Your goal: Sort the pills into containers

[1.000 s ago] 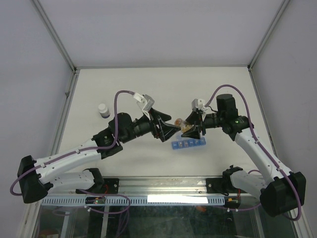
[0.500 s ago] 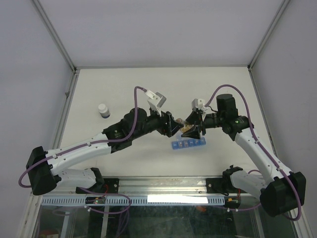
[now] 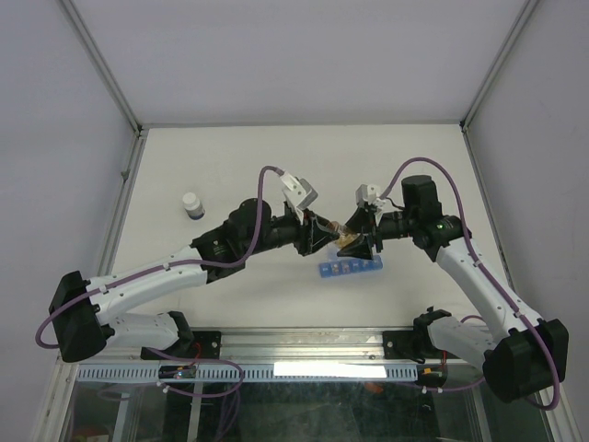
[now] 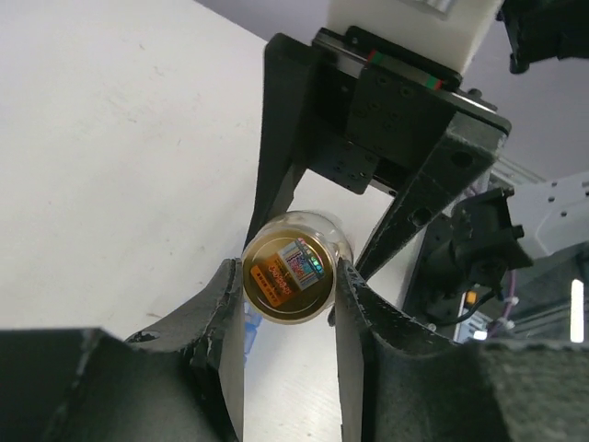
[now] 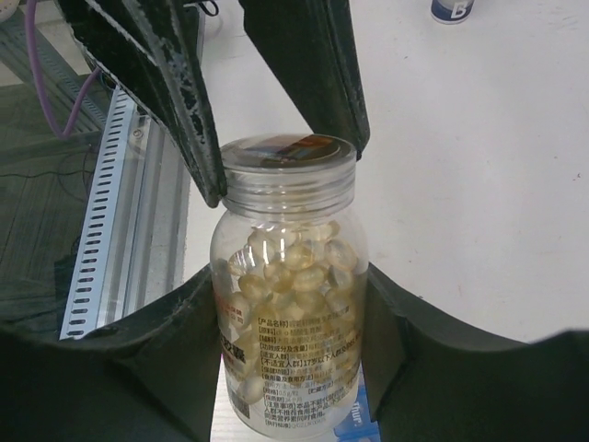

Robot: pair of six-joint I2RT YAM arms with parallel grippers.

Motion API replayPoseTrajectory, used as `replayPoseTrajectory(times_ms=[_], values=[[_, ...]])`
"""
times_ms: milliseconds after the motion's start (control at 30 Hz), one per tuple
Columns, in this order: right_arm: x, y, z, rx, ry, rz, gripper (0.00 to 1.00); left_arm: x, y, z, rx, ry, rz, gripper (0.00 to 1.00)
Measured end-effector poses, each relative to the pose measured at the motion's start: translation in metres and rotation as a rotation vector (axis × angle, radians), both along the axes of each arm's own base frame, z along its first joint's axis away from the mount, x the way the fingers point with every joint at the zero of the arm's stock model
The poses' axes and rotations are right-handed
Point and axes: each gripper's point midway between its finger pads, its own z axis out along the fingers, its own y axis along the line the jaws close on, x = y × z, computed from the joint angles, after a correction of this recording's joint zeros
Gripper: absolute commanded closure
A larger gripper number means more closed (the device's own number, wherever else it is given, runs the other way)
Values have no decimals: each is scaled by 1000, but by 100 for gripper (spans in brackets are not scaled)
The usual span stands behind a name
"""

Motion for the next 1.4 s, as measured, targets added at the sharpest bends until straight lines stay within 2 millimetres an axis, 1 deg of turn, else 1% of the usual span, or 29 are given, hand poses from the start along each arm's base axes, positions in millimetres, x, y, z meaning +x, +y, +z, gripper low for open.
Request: replayPoseTrajectory(times_ms=[100,167,200,233,267,300,333,367,400,500,600,667,800,900,1000,1067,1133,1233,1400], values=[[-4,0,0,3,7,14,100,-6,0,-1,32,-140,-96,92],[-7,1,0,11,5,35,100,-12,1,-1,54,-271,-179,92],[-9,2,0,13,1,44,100,-14,2,0,66,-343,-219,89],[-10,3,1,16,-4,53,100,-18,3,0,79,-419,-258,83],[-11,4,2,21,-12,63,100,-19,5,1,90,-482,-286,67],[-12,4,2,23,-14,66,100,-19,6,1,99,-526,-304,39],[-12,4,3,25,-14,67,100,-17,7,2,106,-571,-321,24],[-12,3,3,22,-5,59,100,-15,8,4,110,-602,-327,15],[-10,3,2,20,-4,51,100,-14,9,4,107,-610,-334,2],[-4,1,2,14,-5,24,100,-10,16,5,56,-608,-301,1],[-2,0,2,12,-6,14,100,-13,31,8,-27,-565,-227,1],[-2,0,3,12,-8,12,100,-14,41,18,-92,-526,-170,1],[-1,0,3,13,-9,11,100,-16,53,49,-242,-402,-80,1],[-1,1,3,13,-11,11,100,-16,55,58,-321,-282,-42,1],[-1,1,3,13,-11,10,100,-8,53,48,-343,-127,11,1],[-1,1,3,13,-11,10,100,4,47,32,-293,-20,84,1],[-1,0,3,13,-11,9,100,13,39,25,-245,37,144,3],[0,0,3,12,-11,7,100,13,26,19,-189,79,179,5],[0,0,3,11,-12,6,100,16,23,12,-142,103,210,12]])
